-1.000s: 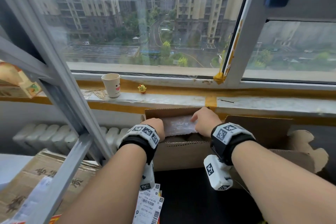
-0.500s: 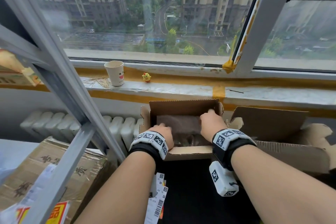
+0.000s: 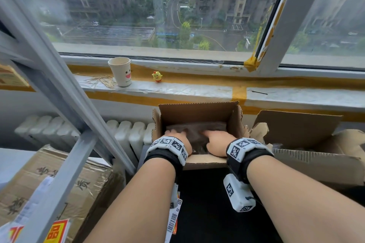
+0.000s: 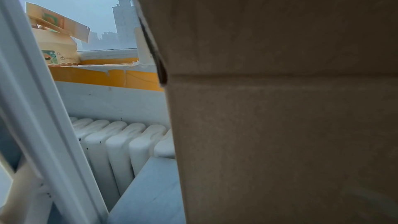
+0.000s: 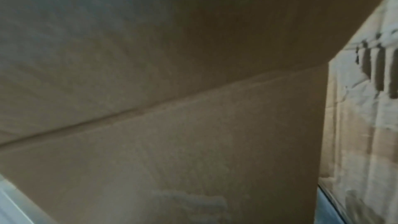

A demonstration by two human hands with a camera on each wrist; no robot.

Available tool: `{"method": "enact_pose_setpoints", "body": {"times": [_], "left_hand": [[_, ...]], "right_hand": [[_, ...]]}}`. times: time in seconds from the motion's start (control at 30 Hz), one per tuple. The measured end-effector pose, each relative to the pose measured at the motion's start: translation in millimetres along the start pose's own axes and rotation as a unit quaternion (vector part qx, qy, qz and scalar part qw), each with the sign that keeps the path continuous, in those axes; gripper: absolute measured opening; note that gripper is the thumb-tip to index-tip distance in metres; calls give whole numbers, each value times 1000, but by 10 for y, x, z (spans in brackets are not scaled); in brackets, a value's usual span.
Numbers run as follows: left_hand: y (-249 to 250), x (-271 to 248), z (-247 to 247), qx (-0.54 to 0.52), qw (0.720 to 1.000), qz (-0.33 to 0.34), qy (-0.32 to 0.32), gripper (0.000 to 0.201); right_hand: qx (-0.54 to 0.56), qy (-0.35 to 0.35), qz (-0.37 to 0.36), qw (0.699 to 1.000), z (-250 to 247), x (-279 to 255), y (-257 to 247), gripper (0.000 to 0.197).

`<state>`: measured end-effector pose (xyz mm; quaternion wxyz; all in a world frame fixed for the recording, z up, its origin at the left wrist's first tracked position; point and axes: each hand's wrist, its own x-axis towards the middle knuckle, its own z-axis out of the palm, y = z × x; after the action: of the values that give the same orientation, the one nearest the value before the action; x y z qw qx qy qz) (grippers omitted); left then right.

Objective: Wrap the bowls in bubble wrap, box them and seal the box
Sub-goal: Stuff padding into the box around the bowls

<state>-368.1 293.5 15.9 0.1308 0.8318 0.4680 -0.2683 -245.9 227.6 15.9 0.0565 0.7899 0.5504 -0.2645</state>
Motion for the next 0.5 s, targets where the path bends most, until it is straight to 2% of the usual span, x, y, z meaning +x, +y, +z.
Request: {"method": "enact_pose_setpoints", "body": {"times": [0.1, 0.2, 0.23, 0.37, 0.43, 0.5], "left_hand": [[6, 13, -25, 17, 1000, 11, 24, 57], [-18, 37, -59, 28, 994, 70, 75, 49], [-5, 69, -75, 29, 994, 80, 67, 48], [23, 133, -64, -12, 999, 38, 14, 45], [-2, 129, -30, -61, 997, 45, 7, 46], [-30, 118, -25, -71, 996, 47, -1, 45]], "right_hand": [[-16, -31, 7, 999, 19, 86, -52, 46], [-14, -51, 19, 998, 15, 162, -59, 47], [-9, -53, 20, 998, 24, 181, -56, 48], [30, -60, 31, 997, 59, 213, -24, 54], [44, -36, 15, 998, 30, 173, -30, 51], [18, 60, -13, 998, -6, 126, -32, 44]]}}
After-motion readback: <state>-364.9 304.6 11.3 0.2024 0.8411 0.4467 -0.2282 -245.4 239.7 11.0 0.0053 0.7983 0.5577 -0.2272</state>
